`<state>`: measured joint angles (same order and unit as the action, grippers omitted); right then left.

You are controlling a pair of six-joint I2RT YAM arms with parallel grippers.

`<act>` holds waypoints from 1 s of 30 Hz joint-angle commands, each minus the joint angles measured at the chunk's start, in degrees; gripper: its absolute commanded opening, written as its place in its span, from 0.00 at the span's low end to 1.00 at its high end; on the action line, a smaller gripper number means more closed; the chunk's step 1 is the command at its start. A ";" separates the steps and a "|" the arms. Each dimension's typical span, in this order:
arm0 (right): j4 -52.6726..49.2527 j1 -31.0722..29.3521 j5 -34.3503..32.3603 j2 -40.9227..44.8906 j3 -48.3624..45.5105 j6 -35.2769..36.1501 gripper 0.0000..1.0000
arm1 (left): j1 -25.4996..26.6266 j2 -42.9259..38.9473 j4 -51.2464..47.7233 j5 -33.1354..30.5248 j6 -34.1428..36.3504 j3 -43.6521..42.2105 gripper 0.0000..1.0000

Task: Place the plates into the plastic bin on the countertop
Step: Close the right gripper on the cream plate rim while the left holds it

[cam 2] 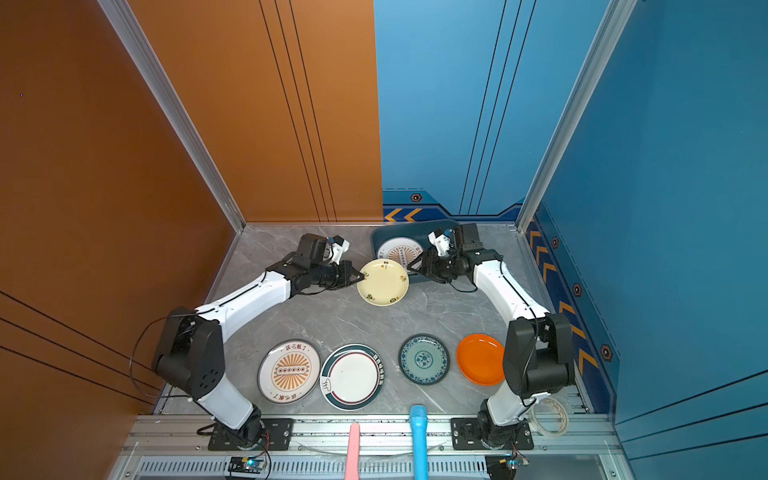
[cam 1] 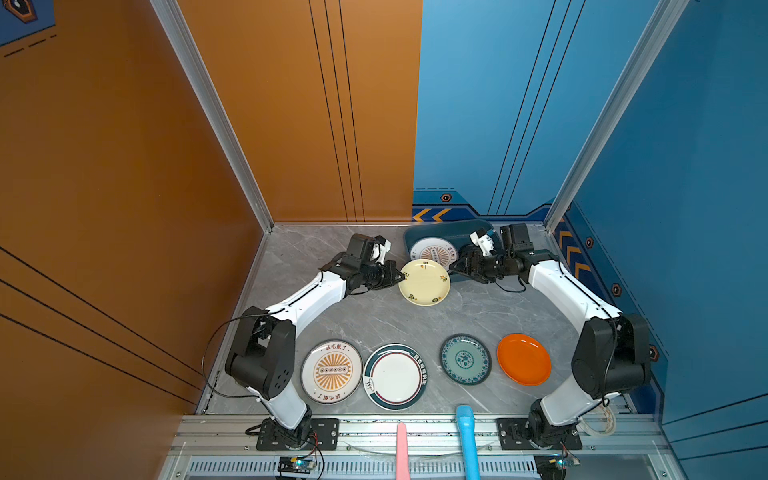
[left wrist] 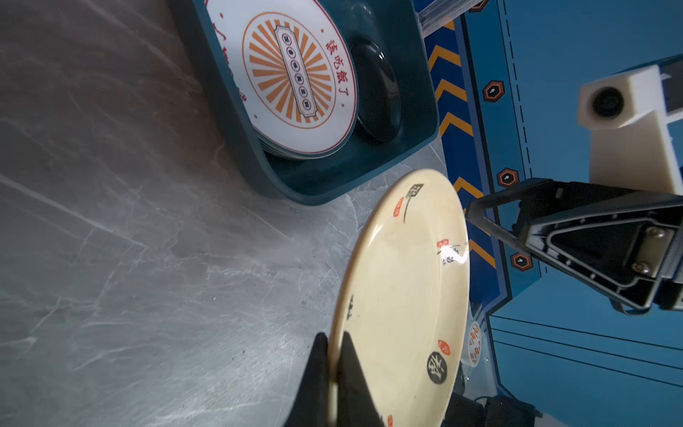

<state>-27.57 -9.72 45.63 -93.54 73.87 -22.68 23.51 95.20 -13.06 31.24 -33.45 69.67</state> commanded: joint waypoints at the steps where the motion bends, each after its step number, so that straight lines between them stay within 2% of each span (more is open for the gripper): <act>1: -0.25 -1.21 3.43 -1.03 1.93 0.79 0.60 | -1.47 -1.77 -2.50 5.26 2.90 -0.42 0.00; 5: -0.82 -2.86 6.34 -2.37 2.81 1.43 0.61 | -2.99 -1.68 -4.12 6.31 3.85 0.75 0.00; 9: -1.78 -4.28 5.97 -4.02 3.76 1.89 0.60 | -3.81 -1.53 -4.94 7.75 4.10 2.10 0.00; 15: -1.79 -6.51 6.75 -6.69 4.99 1.51 0.52 | -4.69 -0.39 -5.83 8.40 4.30 4.08 0.00; 30: -1.34 -9.40 6.42 -9.23 6.15 0.46 0.13 | -4.46 2.10 -7.28 6.33 5.20 5.66 0.00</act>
<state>-27.99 -18.44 52.36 -102.04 78.52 -23.20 19.07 96.33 -19.46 38.00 -28.45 73.38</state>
